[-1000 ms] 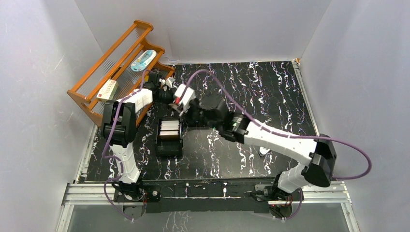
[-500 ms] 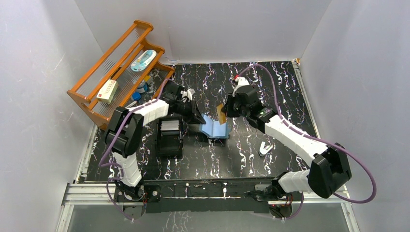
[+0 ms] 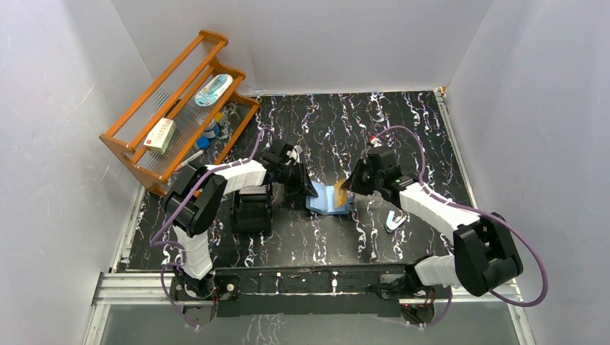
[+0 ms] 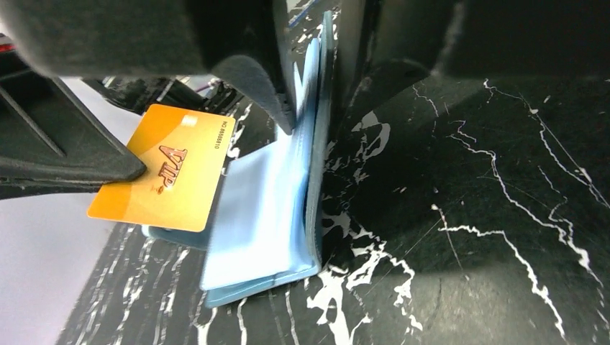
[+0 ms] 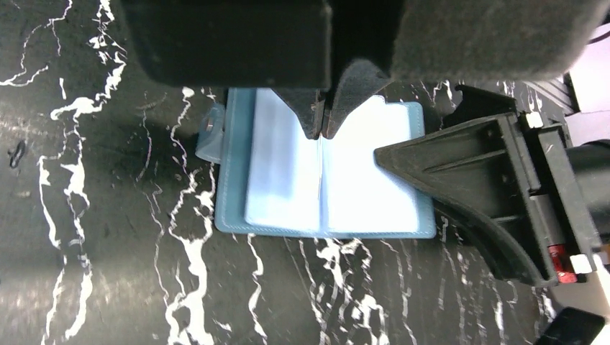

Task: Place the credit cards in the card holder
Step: Insert the credit card into the card holder.

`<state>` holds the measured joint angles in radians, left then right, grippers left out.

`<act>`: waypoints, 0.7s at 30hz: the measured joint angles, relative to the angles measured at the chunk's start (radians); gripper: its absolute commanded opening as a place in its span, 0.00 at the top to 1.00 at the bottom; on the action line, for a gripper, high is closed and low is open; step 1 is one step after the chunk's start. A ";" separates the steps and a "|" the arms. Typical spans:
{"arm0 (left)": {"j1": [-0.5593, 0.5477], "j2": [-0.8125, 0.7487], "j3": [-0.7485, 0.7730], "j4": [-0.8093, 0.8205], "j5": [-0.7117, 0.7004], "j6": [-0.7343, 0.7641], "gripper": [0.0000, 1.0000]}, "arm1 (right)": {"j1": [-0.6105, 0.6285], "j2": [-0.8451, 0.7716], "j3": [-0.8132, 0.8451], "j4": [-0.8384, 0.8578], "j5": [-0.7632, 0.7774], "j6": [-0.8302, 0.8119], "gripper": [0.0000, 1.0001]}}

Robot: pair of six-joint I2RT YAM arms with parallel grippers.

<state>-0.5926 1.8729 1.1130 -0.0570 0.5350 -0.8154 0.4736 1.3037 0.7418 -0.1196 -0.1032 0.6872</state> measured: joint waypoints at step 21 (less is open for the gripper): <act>-0.028 -0.021 0.034 -0.200 -0.277 0.100 0.83 | -0.134 0.102 -0.132 0.153 -0.141 0.019 1.00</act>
<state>-0.6209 1.8523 1.1473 -0.2565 0.2581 -0.7151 0.3397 1.4055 0.6094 0.0334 -0.2440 0.7059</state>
